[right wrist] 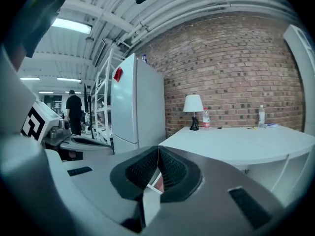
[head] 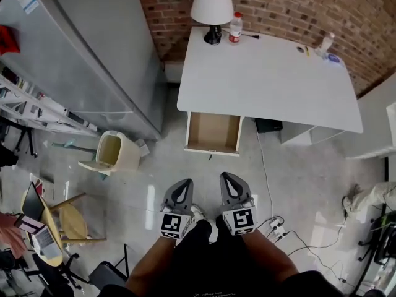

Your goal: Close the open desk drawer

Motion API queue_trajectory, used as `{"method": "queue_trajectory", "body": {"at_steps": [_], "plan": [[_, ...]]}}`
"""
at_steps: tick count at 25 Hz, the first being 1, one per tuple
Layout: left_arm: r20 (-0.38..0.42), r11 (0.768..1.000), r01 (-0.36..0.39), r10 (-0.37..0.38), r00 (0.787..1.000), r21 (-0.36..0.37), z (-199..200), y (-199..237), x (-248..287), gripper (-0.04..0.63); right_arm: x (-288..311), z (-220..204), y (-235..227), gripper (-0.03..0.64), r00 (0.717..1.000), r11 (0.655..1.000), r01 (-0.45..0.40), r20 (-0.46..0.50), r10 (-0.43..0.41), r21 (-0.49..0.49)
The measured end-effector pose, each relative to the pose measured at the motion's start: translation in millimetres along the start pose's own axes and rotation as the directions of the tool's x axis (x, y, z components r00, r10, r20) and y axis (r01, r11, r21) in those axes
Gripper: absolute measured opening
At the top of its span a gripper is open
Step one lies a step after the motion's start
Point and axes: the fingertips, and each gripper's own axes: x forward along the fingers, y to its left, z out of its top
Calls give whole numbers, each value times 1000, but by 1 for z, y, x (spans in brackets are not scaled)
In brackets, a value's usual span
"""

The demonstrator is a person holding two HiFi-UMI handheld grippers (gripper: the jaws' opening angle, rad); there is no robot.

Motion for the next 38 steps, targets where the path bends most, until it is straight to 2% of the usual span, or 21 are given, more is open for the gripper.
{"method": "queue_trajectory", "body": {"at_steps": [4,10,17,24,31,38], "plan": [[-35,999,31,-31,999,25,-27,-4,25,8,3,-34,-8,28,998,1000,12,-64,-12,12],[-44,998,53,-52,998,40,-68,-2,63,8,26,-83,-12,28,997,1000,-12,-71,14,29],[-15,1000,13,-13,1000,14,-124,13,95,8,53,-156,-15,28,996,998,-6,-94,12,65],[3,999,-2,2,1000,-50,-199,17,120,8,65,-254,-17,28,988,997,-26,-153,37,75],[4,991,-40,40,999,-128,-241,20,140,8,78,-291,-14,28,991,992,4,-134,13,126],[-5,991,-39,38,999,-127,-262,25,155,8,92,-318,-15,28,993,985,0,-118,21,175]]}}
